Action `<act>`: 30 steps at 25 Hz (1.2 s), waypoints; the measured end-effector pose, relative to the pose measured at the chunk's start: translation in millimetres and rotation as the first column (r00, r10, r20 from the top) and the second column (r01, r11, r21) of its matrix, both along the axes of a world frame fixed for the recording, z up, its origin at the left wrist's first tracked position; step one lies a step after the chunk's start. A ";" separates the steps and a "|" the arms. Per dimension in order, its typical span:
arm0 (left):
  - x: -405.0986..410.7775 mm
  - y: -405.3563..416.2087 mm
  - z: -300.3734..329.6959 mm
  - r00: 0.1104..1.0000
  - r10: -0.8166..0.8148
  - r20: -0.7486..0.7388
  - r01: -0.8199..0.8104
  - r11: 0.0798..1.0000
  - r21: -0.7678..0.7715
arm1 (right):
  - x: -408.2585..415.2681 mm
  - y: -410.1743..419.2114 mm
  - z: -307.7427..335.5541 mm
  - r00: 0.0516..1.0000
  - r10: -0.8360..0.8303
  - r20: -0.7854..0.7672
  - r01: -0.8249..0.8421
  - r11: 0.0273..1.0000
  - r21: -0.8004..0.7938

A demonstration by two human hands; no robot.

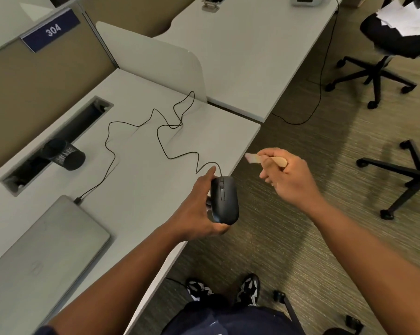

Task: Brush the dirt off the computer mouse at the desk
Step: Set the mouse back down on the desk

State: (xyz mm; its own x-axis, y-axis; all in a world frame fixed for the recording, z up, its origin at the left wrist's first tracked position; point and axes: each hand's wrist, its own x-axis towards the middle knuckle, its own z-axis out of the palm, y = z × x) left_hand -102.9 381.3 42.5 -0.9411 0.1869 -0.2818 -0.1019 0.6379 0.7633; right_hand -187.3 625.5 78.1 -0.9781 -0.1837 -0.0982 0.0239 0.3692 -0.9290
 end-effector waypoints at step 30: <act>-107.8 -122.1 -46.7 0.863 0.467 0.192 -0.470 0.882 -0.033 | -89.3 -209.4 -86.7 0.897 0.434 0.088 -0.423 0.779 0.464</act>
State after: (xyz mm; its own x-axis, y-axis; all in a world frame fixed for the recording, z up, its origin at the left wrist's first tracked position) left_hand -210.6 259.2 -4.1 -0.8481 -0.2568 -0.4634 -0.5287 0.4678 0.7083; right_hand -276.7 416.2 -8.5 -0.8122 -0.5232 -0.2580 -0.2578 0.7187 -0.6458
